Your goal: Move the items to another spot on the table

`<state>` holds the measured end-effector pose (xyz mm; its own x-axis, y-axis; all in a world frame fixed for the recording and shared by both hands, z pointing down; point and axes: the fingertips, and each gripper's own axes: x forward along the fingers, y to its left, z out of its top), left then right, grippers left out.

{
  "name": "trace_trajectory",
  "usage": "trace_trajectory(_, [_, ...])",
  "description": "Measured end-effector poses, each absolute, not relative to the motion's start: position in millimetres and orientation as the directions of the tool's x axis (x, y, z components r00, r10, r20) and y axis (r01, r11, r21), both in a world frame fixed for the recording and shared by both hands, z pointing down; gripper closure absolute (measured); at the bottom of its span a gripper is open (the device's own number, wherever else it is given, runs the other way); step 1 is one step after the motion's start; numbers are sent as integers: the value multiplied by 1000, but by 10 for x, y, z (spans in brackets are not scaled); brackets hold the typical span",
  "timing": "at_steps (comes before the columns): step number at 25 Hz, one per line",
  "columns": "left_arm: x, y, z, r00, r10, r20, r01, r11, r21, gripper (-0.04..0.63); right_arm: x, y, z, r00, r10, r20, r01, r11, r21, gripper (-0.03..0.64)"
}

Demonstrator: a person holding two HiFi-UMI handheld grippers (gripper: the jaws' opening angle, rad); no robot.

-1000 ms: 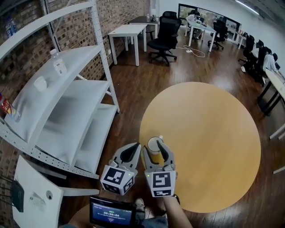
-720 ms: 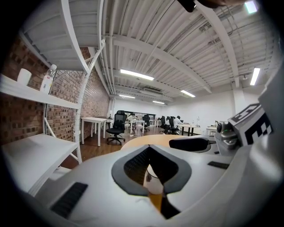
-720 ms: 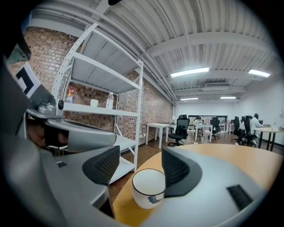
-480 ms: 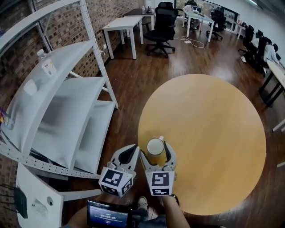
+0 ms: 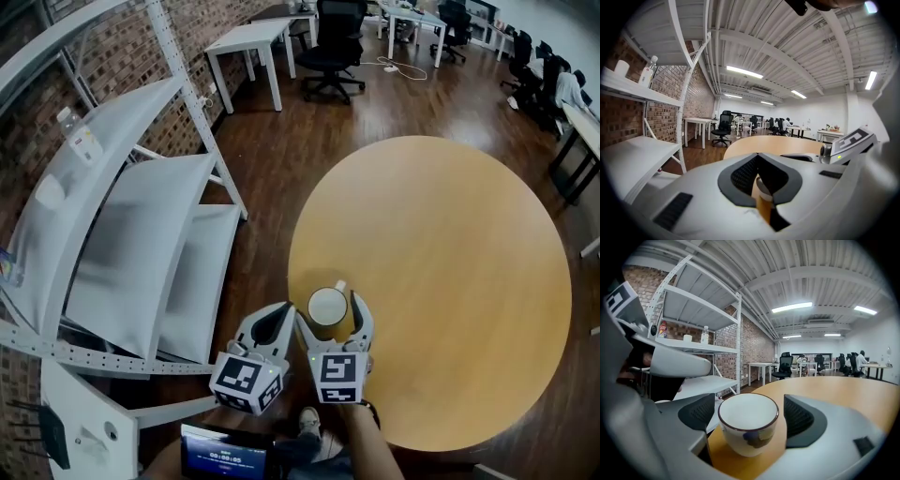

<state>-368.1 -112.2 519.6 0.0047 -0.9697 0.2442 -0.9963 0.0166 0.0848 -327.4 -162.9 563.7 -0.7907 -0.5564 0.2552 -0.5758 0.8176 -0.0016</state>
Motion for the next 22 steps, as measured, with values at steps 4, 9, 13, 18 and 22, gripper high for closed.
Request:
trace_trajectory(4, [-3676, -1128, 5261, 13, -965, 263, -996, 10, 87, 591, -3302, -1662, 5789, -786, -561, 260, -588, 808, -35, 150])
trace_trajectory(9, [-3698, -1080, 5376, 16, -955, 296, -996, 10, 85, 591, -3376, -1727, 5900, -772, -582, 255, -606, 795, -21, 150])
trace_trajectory(13, [-3754, -1042, 5448, 7, -950, 311, -997, 18, 79, 591, -3406, -1777, 5928, -759, -605, 240, -624, 782, 1, 152])
trace_trajectory(18, [-3789, -1022, 5493, 0, -946, 324, -997, 25, 73, 591, -3447, -1780, 5937, -778, -584, 233, -603, 797, -15, 186])
trace_trajectory(22, [-3769, -1029, 5498, 5, -946, 325, -997, 20, 73, 591, -3442, -1794, 5927, -777, -587, 226, -607, 795, -23, 215])
